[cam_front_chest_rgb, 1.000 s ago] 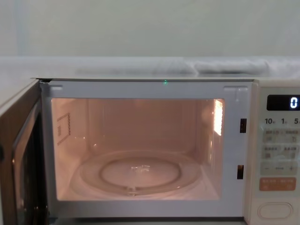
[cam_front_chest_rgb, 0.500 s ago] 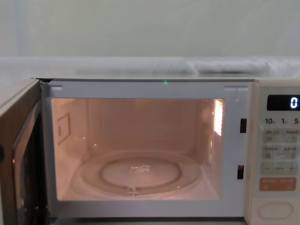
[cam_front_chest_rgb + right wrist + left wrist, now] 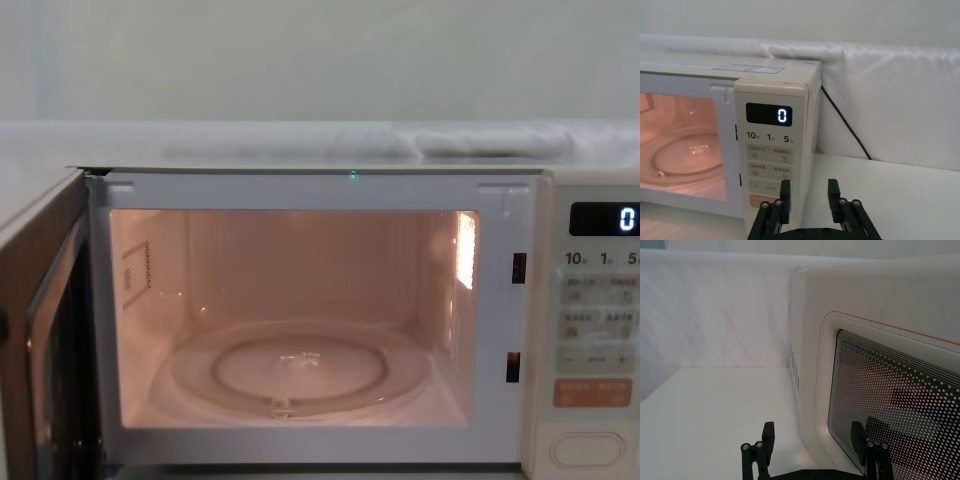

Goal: Press the button to open the microwave door with one hand; close the microwave door with the other hand.

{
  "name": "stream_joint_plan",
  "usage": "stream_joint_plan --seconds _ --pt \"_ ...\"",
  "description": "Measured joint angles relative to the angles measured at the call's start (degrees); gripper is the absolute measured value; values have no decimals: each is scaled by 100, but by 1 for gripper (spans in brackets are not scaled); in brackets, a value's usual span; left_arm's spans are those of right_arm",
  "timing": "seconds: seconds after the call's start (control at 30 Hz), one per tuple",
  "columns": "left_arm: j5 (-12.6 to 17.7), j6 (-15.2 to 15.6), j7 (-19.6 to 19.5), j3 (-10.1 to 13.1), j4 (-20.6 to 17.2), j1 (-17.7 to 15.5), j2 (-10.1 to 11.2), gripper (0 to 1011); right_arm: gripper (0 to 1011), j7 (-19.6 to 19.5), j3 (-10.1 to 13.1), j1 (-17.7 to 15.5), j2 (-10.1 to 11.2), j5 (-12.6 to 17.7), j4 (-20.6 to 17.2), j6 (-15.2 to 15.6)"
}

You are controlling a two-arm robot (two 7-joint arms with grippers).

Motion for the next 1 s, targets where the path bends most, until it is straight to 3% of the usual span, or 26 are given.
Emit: stream_joint_plan --seconds 0.33,0.6,1.0 --pt "0 0 0 0 0 0 0 1001 770 0 0 0 0 0 0 0" --pt "0 0 0 0 0 0 0 1001 979 0 0 0 0 0 0 0" --pt "0 0 0 0 0 0 0 1001 1002 0 1 0 0 0 0 0"
